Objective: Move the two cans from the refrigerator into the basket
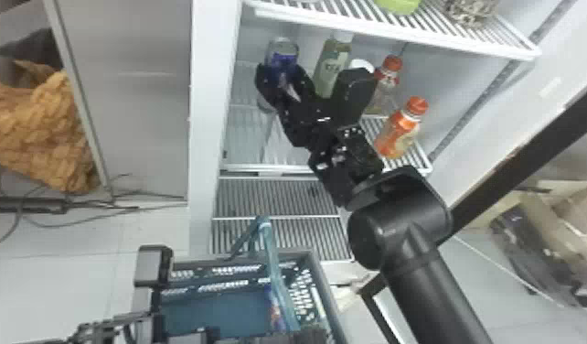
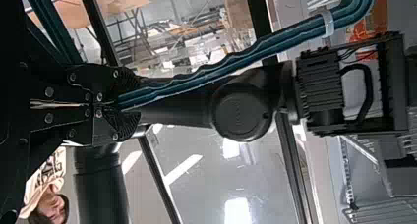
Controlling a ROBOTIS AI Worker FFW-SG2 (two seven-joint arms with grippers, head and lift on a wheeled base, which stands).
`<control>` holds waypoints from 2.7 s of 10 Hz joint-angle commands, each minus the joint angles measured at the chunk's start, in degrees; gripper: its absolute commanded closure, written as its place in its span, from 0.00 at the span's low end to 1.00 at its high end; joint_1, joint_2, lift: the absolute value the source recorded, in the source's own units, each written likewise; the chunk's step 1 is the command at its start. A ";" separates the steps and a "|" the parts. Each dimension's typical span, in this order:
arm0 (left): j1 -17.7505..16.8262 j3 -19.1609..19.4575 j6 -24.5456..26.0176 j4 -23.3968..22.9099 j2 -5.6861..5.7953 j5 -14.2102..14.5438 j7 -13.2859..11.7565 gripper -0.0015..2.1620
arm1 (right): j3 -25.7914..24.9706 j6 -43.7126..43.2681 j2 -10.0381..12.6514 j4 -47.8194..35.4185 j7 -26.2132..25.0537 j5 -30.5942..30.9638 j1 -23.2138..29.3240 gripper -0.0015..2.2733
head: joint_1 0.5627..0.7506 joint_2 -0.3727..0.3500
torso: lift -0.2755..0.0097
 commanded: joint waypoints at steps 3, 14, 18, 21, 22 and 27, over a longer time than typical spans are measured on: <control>0.28 0.14 -0.13 0.00 -0.01 0.04 -0.09 0.55 | -5.15 5.24 -0.16 -12.19 1.05 -0.36 9.52 0.46 | 0.70 0.06 | 0.00; 0.84 0.71 -0.13 0.00 -0.10 0.04 -0.27 0.55 | -18.63 15.50 2.83 -41.72 4.04 -2.42 34.83 0.46 | 0.70 0.03 | 0.00; 1.13 1.28 -0.13 0.00 -0.18 0.04 -0.27 0.55 | -20.92 18.03 4.23 -46.92 4.04 -3.33 42.85 0.46 | 0.70 0.03 | 0.00; 1.13 1.40 -0.13 0.00 -0.18 0.04 -0.35 0.55 | -23.32 21.97 5.46 -49.31 3.95 -3.11 46.65 0.47 | 0.70 0.03 | 0.00; 1.13 1.40 -0.13 0.00 -0.18 -0.07 -0.35 0.55 | -23.89 23.52 5.73 -49.88 3.95 -3.33 47.63 0.47 | 0.70 0.03 | 0.00; 1.41 1.74 -0.13 0.00 -0.45 -0.30 -0.44 0.55 | -25.03 34.35 7.31 -51.85 4.04 -5.62 51.29 0.47 | 0.70 0.03 | 0.00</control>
